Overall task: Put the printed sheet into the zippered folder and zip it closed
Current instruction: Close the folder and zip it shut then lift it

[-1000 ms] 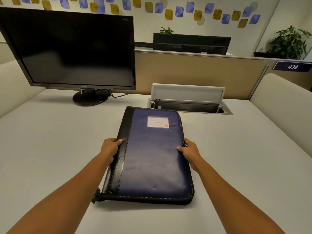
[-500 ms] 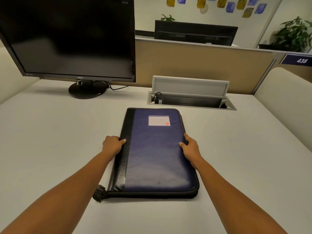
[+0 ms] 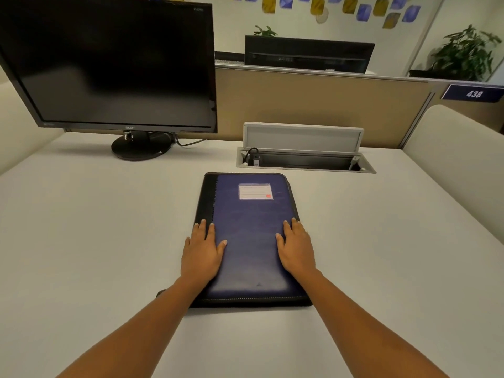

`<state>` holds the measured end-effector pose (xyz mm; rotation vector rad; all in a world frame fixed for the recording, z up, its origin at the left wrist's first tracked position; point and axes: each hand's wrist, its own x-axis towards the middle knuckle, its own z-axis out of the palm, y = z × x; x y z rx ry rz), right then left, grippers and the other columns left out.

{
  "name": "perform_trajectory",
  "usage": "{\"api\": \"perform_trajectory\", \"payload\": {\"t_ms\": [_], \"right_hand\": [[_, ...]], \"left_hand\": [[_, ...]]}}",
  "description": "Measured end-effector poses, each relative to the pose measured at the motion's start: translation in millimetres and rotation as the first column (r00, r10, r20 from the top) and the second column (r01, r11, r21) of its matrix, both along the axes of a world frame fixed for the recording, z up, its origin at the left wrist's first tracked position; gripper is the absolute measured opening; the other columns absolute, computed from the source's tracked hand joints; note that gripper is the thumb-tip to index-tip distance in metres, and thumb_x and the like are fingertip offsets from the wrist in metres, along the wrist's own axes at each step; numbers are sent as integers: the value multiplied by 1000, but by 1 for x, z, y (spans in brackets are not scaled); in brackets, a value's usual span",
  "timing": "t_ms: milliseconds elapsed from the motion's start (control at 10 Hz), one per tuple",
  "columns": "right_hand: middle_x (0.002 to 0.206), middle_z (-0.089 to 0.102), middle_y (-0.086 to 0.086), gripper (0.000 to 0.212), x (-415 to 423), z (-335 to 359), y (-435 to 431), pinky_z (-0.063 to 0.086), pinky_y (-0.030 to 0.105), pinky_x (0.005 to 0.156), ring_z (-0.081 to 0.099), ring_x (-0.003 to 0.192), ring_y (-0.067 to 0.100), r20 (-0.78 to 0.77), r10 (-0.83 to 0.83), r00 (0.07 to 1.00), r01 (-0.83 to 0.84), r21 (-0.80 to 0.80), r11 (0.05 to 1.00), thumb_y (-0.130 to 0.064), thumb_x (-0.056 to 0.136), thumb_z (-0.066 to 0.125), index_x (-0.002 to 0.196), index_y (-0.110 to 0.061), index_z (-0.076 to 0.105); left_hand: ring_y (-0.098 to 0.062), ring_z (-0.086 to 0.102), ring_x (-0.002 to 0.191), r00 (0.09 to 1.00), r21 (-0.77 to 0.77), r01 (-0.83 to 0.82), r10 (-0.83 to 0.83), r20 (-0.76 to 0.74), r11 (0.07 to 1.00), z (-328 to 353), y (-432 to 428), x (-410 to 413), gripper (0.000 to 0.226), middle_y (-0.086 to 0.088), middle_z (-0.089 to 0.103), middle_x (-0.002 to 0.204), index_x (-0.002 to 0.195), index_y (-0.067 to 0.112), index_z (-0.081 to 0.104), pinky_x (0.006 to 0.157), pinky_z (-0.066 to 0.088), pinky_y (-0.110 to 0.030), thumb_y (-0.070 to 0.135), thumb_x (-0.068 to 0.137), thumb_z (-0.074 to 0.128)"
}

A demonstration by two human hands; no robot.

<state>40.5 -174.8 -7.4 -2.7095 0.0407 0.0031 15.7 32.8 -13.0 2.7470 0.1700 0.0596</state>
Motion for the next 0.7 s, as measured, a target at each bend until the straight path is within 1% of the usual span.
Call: {"api": "perform_trajectory", "payload": {"t_ms": [100,200,300,500,700], "right_hand": [[156,11,8,55,-14,-3,10,6,39,117,9,144,25,-9,59,998,-60,-86,994,-41,97,25,145,-15,14],[156,8,8,55,-28,-5,19,2,40,117,5,144,25,-15,96,995,-97,-137,986,-40,97,21,145,-15,10],[156,6,9,53,-40,-7,28,2,40,117,3,144,24,-23,145,989,-146,-174,974,-38,98,18,145,-15,7],[157,3,8,56,-53,-9,32,1,41,117,1,144,24,-47,156,987,-162,-194,968,-41,97,18,145,-16,4],[157,3,7,56,-57,-9,32,0,41,117,1,144,24,-43,161,986,-166,-197,966,-41,97,18,145,-16,4]], "left_hand": [[-23,1,144,996,106,84,-80,-37,991,-3,-7,-11,63,-4,4,157,147,18,7,116,2,-40,51,95,21],[-24,-2,144,993,169,110,-101,-65,979,-4,-13,-21,68,-4,1,157,147,20,3,116,-1,-43,58,92,19],[-25,-3,144,991,211,123,-111,-68,970,-5,-19,-31,71,-5,0,157,146,22,1,115,-3,-45,61,90,17],[-25,-6,144,990,233,137,-124,-71,963,-5,-21,-43,70,-5,-3,157,146,21,-3,115,-4,-45,60,91,15],[-25,-6,144,988,231,149,-137,-70,961,-6,-19,-46,70,-5,-3,157,146,21,-2,115,-6,-44,60,91,16]]}}
